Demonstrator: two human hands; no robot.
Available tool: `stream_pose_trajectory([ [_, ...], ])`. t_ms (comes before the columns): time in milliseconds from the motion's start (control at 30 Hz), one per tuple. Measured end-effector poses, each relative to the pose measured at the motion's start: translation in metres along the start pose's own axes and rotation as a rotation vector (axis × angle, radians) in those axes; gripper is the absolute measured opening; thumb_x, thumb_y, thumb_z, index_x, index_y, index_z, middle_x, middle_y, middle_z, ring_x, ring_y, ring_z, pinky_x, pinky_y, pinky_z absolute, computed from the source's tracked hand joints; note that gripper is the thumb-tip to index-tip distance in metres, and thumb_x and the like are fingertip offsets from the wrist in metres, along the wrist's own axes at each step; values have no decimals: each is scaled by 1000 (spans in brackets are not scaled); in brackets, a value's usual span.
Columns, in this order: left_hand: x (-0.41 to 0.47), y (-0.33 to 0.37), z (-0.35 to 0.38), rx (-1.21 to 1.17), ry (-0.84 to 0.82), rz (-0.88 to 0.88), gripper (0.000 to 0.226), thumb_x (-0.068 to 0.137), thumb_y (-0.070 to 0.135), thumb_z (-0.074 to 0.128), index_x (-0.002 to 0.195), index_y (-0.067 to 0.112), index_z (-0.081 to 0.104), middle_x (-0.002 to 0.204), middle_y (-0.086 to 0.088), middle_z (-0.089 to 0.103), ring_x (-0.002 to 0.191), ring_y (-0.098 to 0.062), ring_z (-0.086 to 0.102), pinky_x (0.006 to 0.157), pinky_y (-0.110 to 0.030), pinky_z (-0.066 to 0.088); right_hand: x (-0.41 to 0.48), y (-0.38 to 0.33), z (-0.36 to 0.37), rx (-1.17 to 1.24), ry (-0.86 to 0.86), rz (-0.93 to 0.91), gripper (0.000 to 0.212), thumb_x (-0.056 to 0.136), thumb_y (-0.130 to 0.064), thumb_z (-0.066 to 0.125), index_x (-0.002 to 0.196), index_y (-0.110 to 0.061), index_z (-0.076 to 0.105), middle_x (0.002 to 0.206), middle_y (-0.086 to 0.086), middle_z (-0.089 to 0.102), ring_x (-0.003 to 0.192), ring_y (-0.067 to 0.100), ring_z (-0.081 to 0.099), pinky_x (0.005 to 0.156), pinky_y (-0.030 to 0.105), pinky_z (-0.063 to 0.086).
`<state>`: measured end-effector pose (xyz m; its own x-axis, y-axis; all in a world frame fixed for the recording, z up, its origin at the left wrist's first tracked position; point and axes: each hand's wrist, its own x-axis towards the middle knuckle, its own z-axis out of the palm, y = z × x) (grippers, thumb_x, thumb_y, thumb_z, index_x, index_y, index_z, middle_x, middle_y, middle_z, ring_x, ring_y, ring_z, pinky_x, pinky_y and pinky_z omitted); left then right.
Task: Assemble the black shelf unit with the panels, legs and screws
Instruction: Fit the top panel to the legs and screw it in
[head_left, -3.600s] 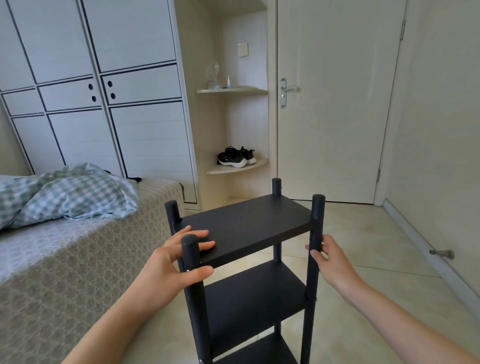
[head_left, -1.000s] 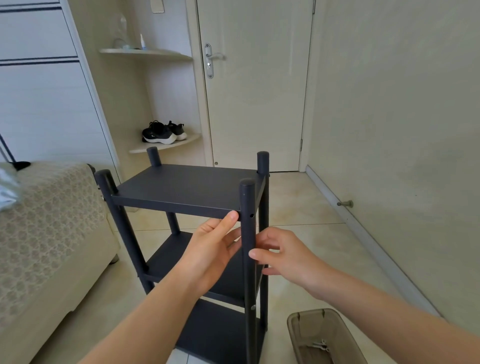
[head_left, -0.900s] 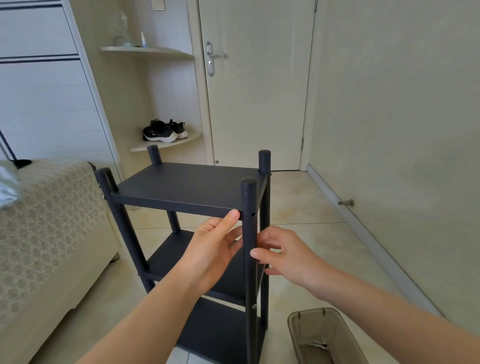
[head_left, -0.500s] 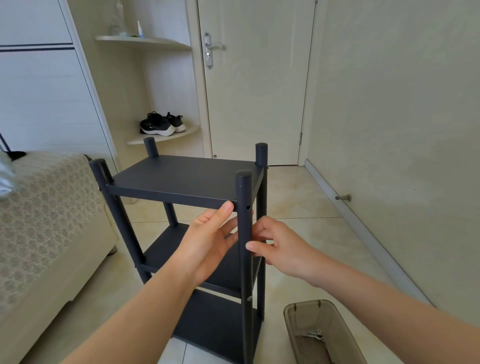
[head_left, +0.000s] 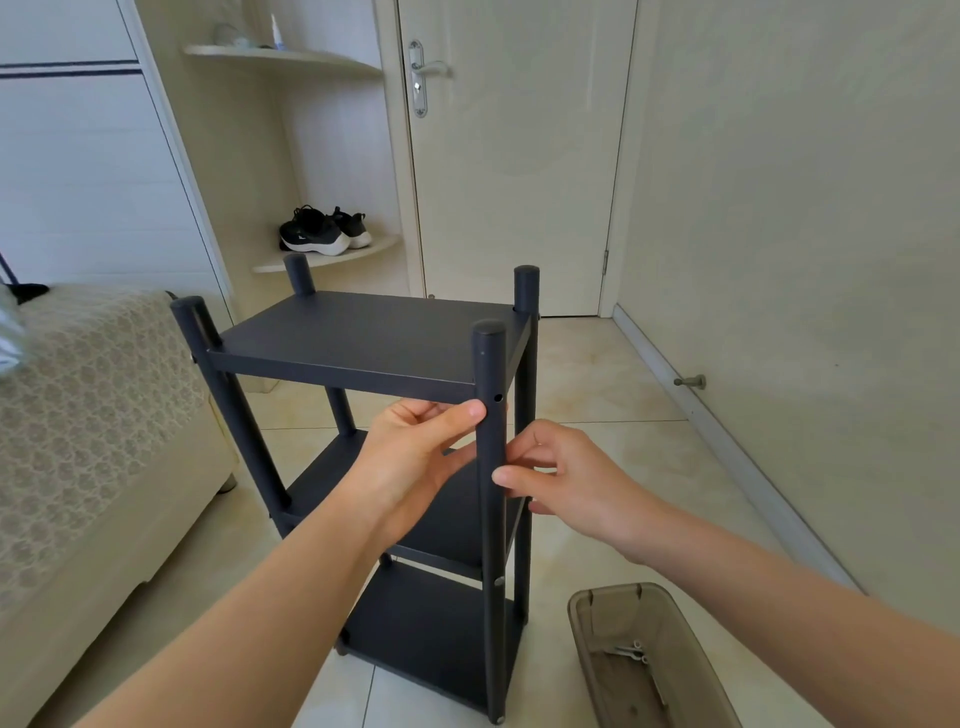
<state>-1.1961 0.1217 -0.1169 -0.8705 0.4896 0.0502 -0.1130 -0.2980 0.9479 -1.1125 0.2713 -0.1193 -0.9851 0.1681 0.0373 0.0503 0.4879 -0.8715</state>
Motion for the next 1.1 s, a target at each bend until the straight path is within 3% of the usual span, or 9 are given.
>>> stream_pose_trajectory([
  [167, 0, -2, 1, 48, 18, 7, 35, 73, 21, 76, 100, 1, 69, 121, -37, 57, 114, -37, 66, 101, -48, 52, 1, 7, 1, 89, -1, -2, 11, 92, -22, 65, 101, -17, 61, 100, -5, 69, 96, 12, 68, 87, 34, 58],
  [300, -2, -2, 3, 39, 12, 10, 47, 74, 21, 75, 112, -5, 64, 124, -37, 56, 115, -36, 66, 102, -48, 51, 2, 15, -2, 82, -12, -11, 15, 92, -24, 65, 106, -19, 62, 102, -9, 67, 98, 9, 67, 80, 23, 58],
  [400, -3, 0, 4, 3, -18, 4, 50, 76, 18, 73, 119, -4, 61, 130, -36, 52, 117, -35, 64, 99, -42, 54, 5, 32, -6, 2, -16, 9, 21, 93, -27, 63, 112, -18, 62, 109, -6, 65, 102, 10, 65, 83, 25, 58],
  [500, -4, 1, 5, -29, -49, -14, 52, 77, 16, 72, 123, -2, 59, 135, -36, 49, 120, -35, 63, 100, -40, 54, 8, 62, -14, -121, -78, 88, 24, 94, -28, 62, 116, -19, 62, 112, -5, 64, 102, 10, 63, 87, 29, 57],
  [700, -3, 2, 1, -32, -83, -44, 59, 78, 17, 71, 131, -3, 54, 135, -29, 53, 129, -37, 54, 109, -49, 45, 6, 141, -34, -337, -177, 401, 20, 93, -23, 64, 110, -12, 62, 101, 5, 70, 94, 21, 68, 79, 33, 58],
  [833, -2, 2, 1, -36, -126, -53, 38, 80, 17, 68, 114, 1, 63, 128, -23, 59, 128, -34, 56, 103, -40, 51, -6, 197, -19, -255, -98, 577, 12, 92, -17, 63, 100, -9, 63, 92, 8, 70, 82, 20, 66, 72, 32, 57],
  [1000, -1, 1, 3, -34, -203, -42, 12, 83, 15, 63, 90, 13, 73, 109, -9, 73, 116, -28, 66, 87, -33, 57, -20, 248, 25, -430, -274, 623, 20, 92, -29, 61, 77, -17, 59, 69, -1, 57, 63, 14, 55, 54, 23, 42],
  [1100, 0, 1, 4, -30, -202, -32, 14, 83, 17, 63, 80, 18, 77, 103, -5, 74, 113, -25, 68, 86, -32, 57, -22, 262, 40, -427, -301, 660, 19, 95, -32, 59, 95, -13, 60, 82, 0, 61, 72, 14, 60, 53, 20, 44],
])
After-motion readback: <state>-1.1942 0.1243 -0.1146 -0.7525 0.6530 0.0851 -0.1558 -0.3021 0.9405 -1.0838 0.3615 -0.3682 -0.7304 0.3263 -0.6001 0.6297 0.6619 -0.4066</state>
